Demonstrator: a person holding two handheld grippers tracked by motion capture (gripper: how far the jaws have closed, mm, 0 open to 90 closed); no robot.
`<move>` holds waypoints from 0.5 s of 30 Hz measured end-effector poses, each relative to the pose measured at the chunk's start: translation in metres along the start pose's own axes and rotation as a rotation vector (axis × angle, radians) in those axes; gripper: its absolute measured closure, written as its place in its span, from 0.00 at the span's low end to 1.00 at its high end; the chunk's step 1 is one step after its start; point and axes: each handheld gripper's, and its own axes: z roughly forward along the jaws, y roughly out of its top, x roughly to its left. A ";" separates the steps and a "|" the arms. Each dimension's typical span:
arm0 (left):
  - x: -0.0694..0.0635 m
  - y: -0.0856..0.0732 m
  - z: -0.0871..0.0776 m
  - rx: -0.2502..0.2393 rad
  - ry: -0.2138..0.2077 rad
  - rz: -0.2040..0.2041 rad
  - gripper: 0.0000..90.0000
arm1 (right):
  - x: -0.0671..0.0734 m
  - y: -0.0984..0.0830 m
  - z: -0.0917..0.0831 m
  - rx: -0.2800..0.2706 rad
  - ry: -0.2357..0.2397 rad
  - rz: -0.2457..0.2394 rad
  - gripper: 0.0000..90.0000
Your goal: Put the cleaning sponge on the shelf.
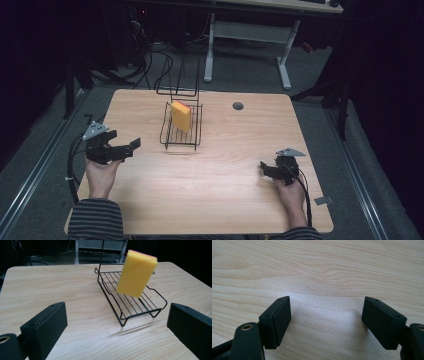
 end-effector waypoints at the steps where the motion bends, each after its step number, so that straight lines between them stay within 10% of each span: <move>1: 0.001 -0.001 -0.001 0.002 0.003 0.001 0.04 | 0.000 0.000 0.000 0.000 0.000 0.000 0.26; 15: 0.012 -0.017 -0.012 -0.008 0.011 -0.058 0.04 | 0.000 0.000 0.000 0.001 0.000 0.002 0.26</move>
